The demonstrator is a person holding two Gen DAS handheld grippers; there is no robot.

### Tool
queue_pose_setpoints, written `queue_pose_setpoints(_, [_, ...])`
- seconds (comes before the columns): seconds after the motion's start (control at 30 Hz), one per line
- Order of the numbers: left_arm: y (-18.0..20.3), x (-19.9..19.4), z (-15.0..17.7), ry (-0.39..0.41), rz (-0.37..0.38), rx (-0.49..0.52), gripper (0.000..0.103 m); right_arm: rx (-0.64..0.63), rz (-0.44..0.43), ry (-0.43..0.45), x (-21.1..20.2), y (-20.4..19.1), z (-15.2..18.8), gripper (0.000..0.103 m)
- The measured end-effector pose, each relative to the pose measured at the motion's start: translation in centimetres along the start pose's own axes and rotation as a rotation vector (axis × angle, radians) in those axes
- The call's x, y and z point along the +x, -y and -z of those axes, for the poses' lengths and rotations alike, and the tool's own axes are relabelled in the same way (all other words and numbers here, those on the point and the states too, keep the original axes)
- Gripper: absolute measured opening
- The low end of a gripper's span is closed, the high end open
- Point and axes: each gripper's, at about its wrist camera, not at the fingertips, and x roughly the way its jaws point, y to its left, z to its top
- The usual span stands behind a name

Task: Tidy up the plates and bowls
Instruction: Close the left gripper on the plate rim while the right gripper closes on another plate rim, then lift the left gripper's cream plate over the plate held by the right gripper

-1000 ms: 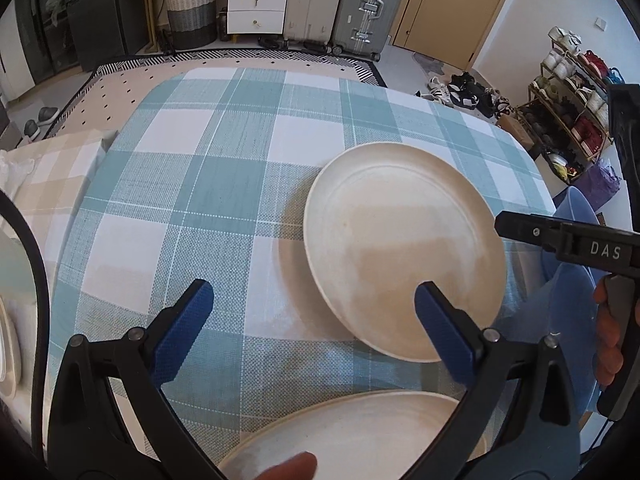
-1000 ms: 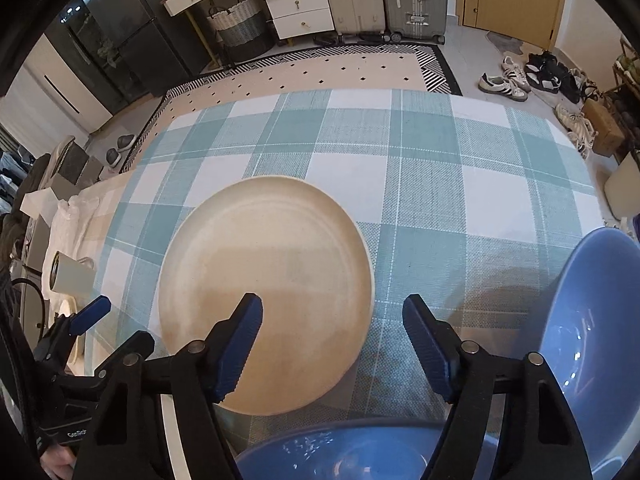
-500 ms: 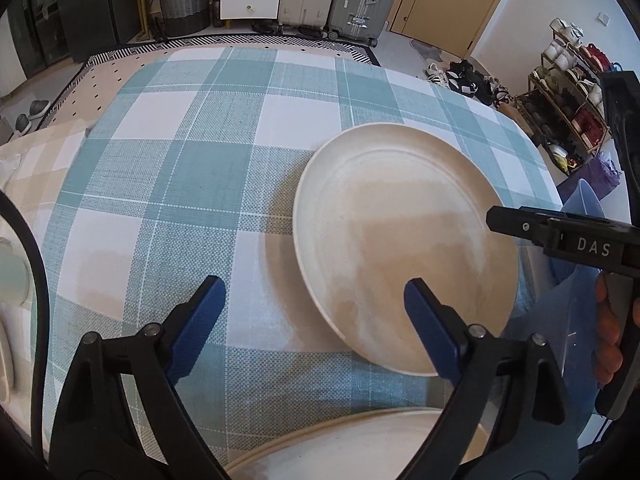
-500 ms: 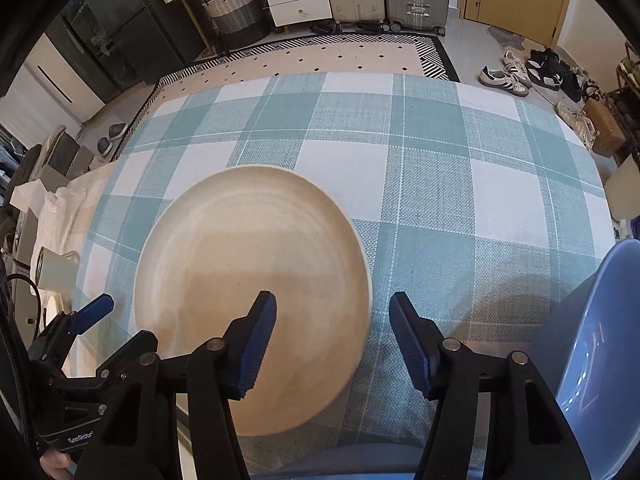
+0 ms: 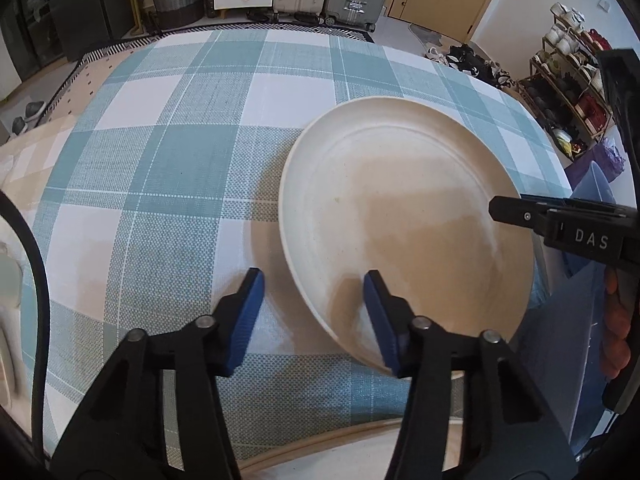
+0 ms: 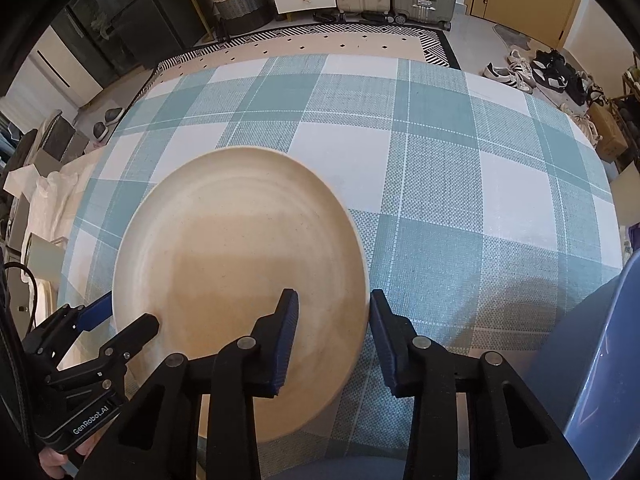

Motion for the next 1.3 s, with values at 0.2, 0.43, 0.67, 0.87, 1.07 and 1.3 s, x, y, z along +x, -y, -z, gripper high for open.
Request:
queue_pose_setpoints(0.2, [0.6, -0.2, 0.2, 0.009, 0.002, 0.034, 0.023, 0.009, 0.002, 0.016, -0.1, 0.3, 0.1, 0.028])
queue_pose_setpoints(0.43, [0.8, -0.2, 0.3, 0.022, -0.013, 0.042, 0.023, 0.005, 0.008, 0.031, -0.1, 0.3, 0.3, 0.027])
queue_pose_setpoints(0.67, [0.7, -1.0, 0.3, 0.057, -0.007, 0.04, 0.023, 0.003, 0.013, 0.071, -0.6, 0.4, 0.5, 0.021])
queue_pose_setpoints(0.87, [0.7, -2.2, 0.3, 0.097, -0.012, 0.041, 0.023, 0.007, 0.008, 0.103, -1.3, 0.3, 0.7, 0.021])
queue_pose_setpoints(1.07, [0.4, -4.0, 0.7, 0.142, -0.026, 0.031, 0.023, -0.009, -0.016, 0.151, -2.8, -0.3, 1.2, 0.021])
queue_pose_setpoints(1.3, [-0.5, -6.7, 1.6, 0.189, -0.033, 0.014, 0.023, -0.047, -0.023, 0.204, -5.0, -1.9, 2.0, 0.021])
